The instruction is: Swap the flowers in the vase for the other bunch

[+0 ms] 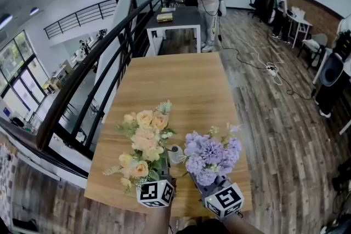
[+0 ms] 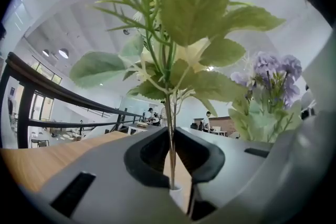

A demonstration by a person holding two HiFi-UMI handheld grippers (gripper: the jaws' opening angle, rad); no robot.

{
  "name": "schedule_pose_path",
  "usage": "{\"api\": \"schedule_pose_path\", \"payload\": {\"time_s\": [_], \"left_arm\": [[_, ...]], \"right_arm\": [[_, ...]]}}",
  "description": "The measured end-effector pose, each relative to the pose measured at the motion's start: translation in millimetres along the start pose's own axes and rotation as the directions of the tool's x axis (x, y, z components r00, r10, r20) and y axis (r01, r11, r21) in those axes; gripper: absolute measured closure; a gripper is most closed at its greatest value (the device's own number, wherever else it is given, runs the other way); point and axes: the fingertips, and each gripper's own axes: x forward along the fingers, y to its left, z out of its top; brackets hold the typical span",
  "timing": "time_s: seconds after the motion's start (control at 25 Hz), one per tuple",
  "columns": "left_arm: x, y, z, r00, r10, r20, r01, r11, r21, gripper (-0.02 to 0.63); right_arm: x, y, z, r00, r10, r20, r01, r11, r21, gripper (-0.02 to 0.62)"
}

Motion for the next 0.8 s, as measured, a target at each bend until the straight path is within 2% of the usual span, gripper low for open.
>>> {"api": "schedule_pose_path", "payload": {"time_s": [0.4,0.8], "left_arm": [[-21.2,2.6,39.3,0.999,0.016,0.044,-0.015,1.0,-0.023,0.569],[-44.1,24.1,38.2,0.999,0.035,0.033,-0.034,0.999,-0.025,0.569]], "right_arm": [[3.1,13.0,29.0,1.0,0.026,0.015,-0.026,1.0,-0.007,0.534],[21.1,26.6,33.9,0.999,0.034,0.032,-0.034,0.999,-0.018,0.534]]}}
